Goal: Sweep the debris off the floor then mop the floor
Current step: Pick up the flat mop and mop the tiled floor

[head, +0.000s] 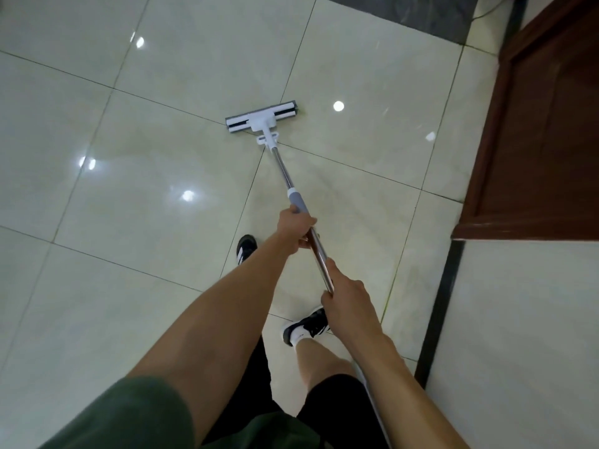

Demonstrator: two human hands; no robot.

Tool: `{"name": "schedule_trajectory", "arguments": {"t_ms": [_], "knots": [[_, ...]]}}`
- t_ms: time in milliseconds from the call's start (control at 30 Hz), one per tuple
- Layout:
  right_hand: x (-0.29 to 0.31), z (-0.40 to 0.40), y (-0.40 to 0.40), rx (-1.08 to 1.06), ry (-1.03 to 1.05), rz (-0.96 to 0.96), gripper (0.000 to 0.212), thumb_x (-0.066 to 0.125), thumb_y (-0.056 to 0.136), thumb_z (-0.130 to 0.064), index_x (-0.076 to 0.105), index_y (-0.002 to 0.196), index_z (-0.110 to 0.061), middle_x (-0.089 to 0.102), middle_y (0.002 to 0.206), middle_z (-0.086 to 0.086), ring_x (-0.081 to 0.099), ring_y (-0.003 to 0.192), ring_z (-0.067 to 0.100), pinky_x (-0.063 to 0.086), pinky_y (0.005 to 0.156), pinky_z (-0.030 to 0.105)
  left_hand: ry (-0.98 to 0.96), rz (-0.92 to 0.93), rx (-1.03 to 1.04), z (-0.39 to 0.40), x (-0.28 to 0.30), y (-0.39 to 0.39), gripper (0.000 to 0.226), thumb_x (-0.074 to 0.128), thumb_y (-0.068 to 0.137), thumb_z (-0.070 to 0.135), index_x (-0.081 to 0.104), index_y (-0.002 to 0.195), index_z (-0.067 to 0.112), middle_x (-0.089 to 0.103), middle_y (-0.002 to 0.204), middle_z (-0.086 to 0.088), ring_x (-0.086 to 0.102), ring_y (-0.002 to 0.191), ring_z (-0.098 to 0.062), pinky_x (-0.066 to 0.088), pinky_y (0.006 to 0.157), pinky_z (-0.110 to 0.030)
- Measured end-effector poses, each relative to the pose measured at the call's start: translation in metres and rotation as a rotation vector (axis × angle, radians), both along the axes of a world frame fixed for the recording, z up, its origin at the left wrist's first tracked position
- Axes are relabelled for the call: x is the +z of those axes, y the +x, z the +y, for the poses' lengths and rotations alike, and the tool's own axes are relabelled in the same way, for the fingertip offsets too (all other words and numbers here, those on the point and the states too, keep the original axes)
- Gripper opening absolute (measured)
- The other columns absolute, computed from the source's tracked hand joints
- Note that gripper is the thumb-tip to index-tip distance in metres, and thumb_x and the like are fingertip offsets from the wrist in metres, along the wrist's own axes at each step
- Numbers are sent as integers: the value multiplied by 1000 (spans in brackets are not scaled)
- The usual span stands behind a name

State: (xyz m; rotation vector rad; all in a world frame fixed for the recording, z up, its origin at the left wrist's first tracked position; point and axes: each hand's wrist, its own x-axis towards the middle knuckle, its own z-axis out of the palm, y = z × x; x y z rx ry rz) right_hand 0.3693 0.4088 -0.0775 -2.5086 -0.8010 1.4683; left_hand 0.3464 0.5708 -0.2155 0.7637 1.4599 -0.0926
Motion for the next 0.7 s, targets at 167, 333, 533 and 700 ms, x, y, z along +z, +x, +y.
{"name": "schedule_trajectory", "arguments": {"t_ms": [167,333,533,700], "knots": [[-4,48,-7,2,-65,-2,70,45,98,-12,17,155,-42,54,89,6,62,74,22,59,72,40,-27,-22,38,45,-6,-9,63,66,93,0,40,150,12,65,96,-18,69,72,-32,61,55,-46],[-12,132,-22,-7,-34,-48,72,48,97,-9,20,156,-39,58,88,6,61,70,18,59,69,37,-17,-68,28,129,-15,-20,70,65,93,-1,35,155,16,64,101,-19,69,78,-33,62,67,-51],[-39,253,-32,-18,20,-82,73,49,95,-6,22,155,-38,59,94,8,61,72,22,58,68,37,13,-82,22,256,-23,-24,70,68,91,-2,38,153,13,63,104,-20,71,79,-34,63,66,-54],[-48,326,-42,35,65,-105,70,49,93,-3,27,154,-30,58,98,10,58,74,24,53,65,33,62,-67,1,331,-23,-35,42,69,90,0,54,129,1,63,100,-20,70,78,-34,59,47,-40]]}}
